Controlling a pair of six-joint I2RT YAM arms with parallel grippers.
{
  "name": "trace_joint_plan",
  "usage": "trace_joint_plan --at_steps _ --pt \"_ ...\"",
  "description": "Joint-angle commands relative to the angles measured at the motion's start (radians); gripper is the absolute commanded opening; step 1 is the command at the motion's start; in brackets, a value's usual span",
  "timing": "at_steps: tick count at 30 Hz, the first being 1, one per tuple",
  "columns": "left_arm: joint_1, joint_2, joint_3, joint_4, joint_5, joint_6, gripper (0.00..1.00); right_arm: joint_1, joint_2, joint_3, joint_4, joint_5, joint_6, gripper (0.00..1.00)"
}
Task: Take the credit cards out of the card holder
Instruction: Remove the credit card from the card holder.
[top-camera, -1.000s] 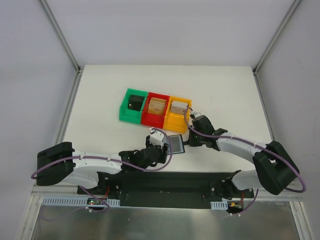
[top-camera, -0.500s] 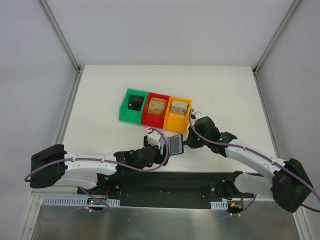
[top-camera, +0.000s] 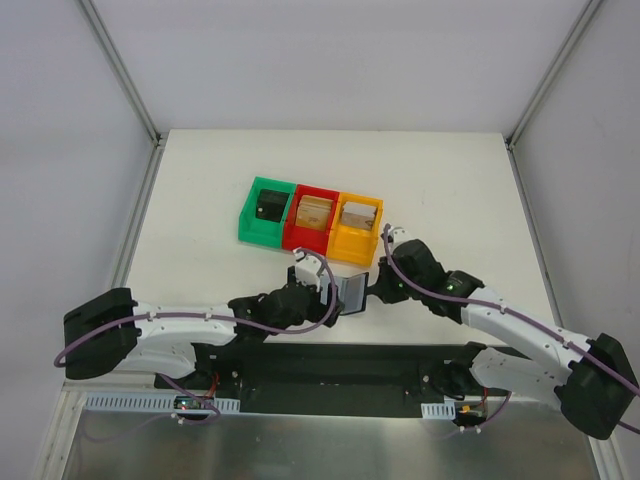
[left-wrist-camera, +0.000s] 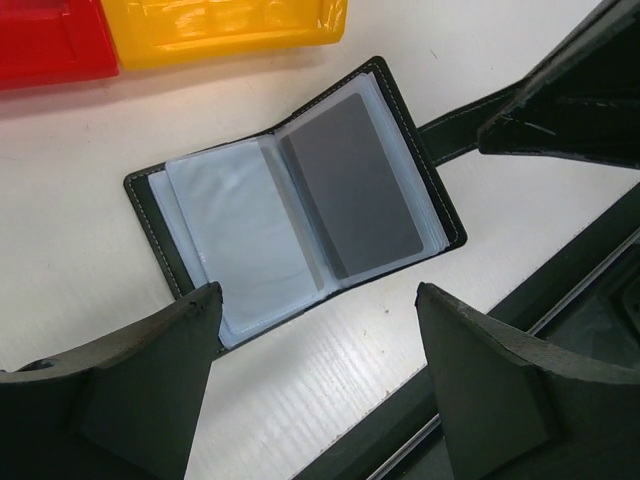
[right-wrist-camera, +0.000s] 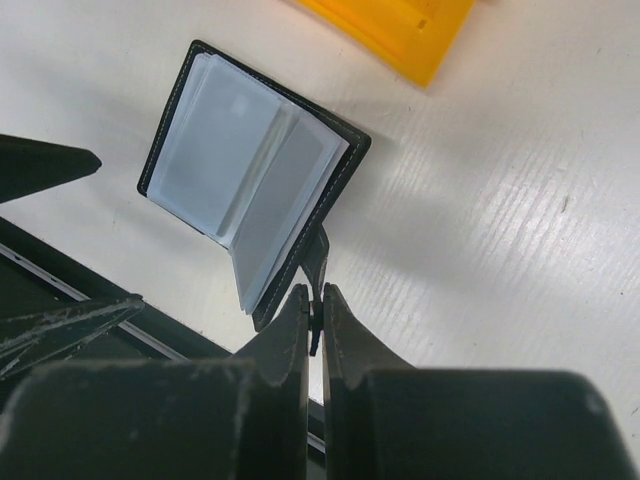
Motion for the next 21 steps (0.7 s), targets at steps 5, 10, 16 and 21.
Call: trace_joint_plan --at_steps 5,10,16,21 --pt "0.101 0.053 0.058 0.099 0.241 -0.012 0.77 0.003 -0.027 0.052 -0.029 0.024 -0.016 0.00" --pt "0.103 0.120 0.109 0.134 0.326 0.012 0.77 0.003 -0.029 0.070 -0.038 0.016 -0.021 0.01" --pt "0.103 0.177 0.156 0.107 0.318 0.025 0.76 0.005 -0.027 0.103 -0.059 0.013 -0.038 0.01" --pt "0.102 0.201 0.185 0.055 0.274 0.029 0.74 0.003 -0.023 0.109 -0.062 0.012 -0.039 0.01"
